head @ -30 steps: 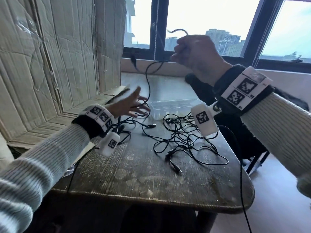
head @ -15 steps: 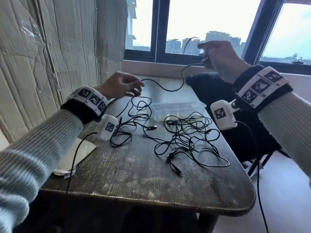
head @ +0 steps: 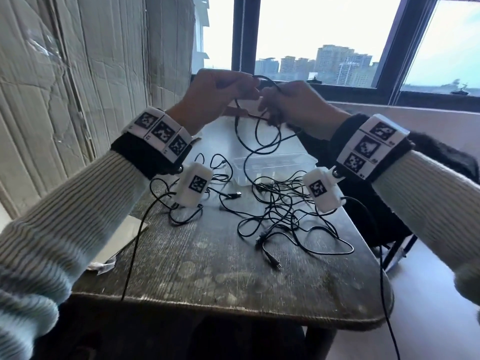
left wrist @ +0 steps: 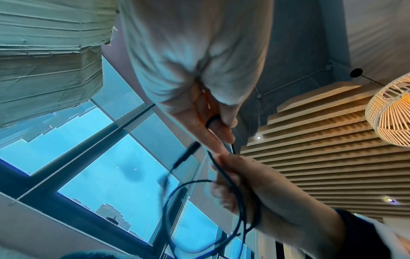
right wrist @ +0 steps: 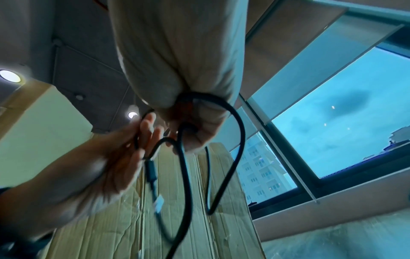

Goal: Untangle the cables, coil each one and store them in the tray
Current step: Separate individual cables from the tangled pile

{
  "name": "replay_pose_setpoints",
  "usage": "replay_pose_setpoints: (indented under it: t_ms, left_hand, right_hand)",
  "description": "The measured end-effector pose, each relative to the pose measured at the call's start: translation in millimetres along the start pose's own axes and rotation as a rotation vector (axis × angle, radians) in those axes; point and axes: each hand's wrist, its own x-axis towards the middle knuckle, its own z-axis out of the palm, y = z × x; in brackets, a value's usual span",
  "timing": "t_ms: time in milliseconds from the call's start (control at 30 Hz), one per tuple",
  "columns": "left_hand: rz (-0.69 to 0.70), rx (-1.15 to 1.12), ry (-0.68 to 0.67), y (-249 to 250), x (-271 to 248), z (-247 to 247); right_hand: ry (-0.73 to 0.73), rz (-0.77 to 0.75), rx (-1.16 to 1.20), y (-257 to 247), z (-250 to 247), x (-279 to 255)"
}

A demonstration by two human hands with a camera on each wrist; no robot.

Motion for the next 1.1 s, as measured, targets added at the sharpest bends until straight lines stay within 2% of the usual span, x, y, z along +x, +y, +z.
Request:
replay_pose_setpoints:
  t_ms: [100,167,233,300,400,467,533,600,667,767,867,933,1000,1100]
  left_hand:
    - [0.009,0.075,0.001,-11.1,-5.3,0.7]
    - [-0.041,0.101,-0.027,-21.7,-10.8,0.7]
    - [-0.099,0.127,-0.054,-31.3,-17.6,2.2]
    - [-0.13,0.123,-0.123,-35.7,-25.9,7.7]
    - [-0.25,-0.039,-0.304,-29.6,-42.3,25.4]
    - [-0.251,-0.034,-0.406,-22.7,-51.1,39.6]
    - [-0.24,-0.055,-0.42,-21.1,-57.0,52.5]
    - [-0.276,-0.088,-0.416,-25.5,-59.3,57.3]
    - [-0.351,-0.045,-0.489,-34.7,-62.9,56.1]
    - [-0.393,0.268,-0.696,-49.8,-69.1,51.2]
    - [-0.418,0.499,-0.816,-60.5,-73.4,46.7]
    - [-0.402,0.641,-0.824,-65.9,-72.9,39.8]
    - [-0.383,0.779,-0.793,-75.4,-69.2,28.7]
    - [-0.383,1.036,-0.729,-94.0,-59.3,7.5]
  right_hand:
    - [0.015,0.022,0.023,-9.4,-23.4,-7.6]
    - [0.011,0.059,0.039,-11.7,-33.2,-9.9]
    - [0.057,0.106,0.201,-10.3,-37.0,-10.9]
    - [0.127,0.109,0.41,-5.1,-39.0,-10.5]
    - [0.246,0.129,0.606,-3.4,-37.9,-13.7]
    - [0.314,0.141,0.707,-3.1,-35.5,-15.2]
    - [0.338,0.164,0.735,0.7,-33.4,-18.1]
    - [0.27,0.191,0.548,12.0,-31.8,-26.6]
    - [0.147,0.212,0.26,31.6,-28.5,-38.2]
    - [-0.061,0.327,-0.072,70.6,-17.4,-50.7]
    - [-0.283,0.426,-0.493,108.2,2.9,-50.3]
    - [-0.397,0.444,-0.677,119.7,16.6,-51.6]
    - [-0.469,0.459,-0.709,124.1,25.0,-51.6]
    - [-0.437,0.383,-0.825,116.0,22.9,-45.4]
